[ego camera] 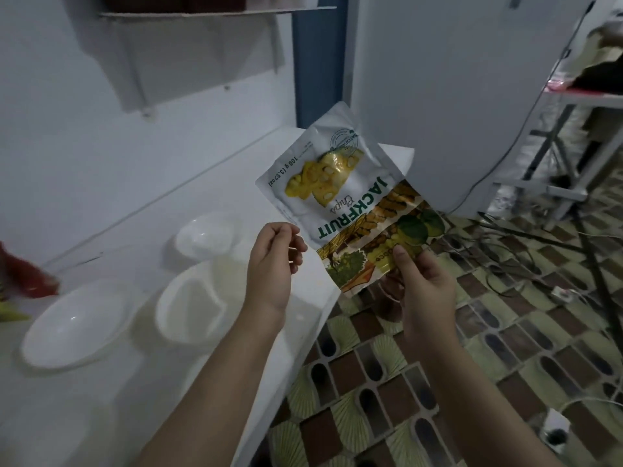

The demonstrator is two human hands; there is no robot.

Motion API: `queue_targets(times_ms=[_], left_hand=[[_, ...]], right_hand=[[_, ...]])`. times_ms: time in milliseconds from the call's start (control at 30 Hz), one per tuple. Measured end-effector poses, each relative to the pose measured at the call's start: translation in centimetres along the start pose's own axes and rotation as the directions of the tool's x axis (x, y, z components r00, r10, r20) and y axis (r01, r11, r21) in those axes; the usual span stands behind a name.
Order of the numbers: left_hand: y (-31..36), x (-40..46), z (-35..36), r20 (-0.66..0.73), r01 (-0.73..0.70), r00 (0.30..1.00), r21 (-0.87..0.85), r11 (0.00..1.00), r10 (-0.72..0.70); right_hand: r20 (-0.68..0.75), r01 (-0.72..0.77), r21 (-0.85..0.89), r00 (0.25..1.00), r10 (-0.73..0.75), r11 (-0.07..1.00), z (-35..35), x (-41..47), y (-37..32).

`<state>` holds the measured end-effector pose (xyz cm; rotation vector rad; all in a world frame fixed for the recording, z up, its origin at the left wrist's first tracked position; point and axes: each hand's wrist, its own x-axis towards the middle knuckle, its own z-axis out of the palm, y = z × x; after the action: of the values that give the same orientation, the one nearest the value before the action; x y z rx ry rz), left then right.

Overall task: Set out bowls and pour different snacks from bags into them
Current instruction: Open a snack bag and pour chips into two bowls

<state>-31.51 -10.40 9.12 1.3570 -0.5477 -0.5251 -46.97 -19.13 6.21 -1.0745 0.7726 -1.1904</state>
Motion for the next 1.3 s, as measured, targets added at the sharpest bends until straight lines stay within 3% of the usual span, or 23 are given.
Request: queue_targets(times_ms=[333,767,1100,1300], left_hand=[[-5.5,8.7,17.7,0.091,0.130,0.987,0.041,0.991,-0.133],[-18.6,21.4,32.6,0.228,0.242,0.925,0.257,0.936,-0.302],[-34.1,31.2,41.0,0.230,0.382,0.808,0.497,0.779,-0.543],[-45.7,35.6,44.1,0.157,0.464,0.774,0.518,0.719,-0.614]], right_hand=[[-0.216,-0.098,-0.071,0.973,0.081,0.993,-12.0,16.5,0.5],[-0.426,-0.302,-0.102,0.874,0.233,0.948,-19.8,33.9,8.4],[-0.538,-0.585,-0.284,0.753,0.379,0.760,-27.1,46.2,20.7],[-0.521,-0.661,-0.452,0.741,0.424,0.599,-30.9,52.7,32.1]])
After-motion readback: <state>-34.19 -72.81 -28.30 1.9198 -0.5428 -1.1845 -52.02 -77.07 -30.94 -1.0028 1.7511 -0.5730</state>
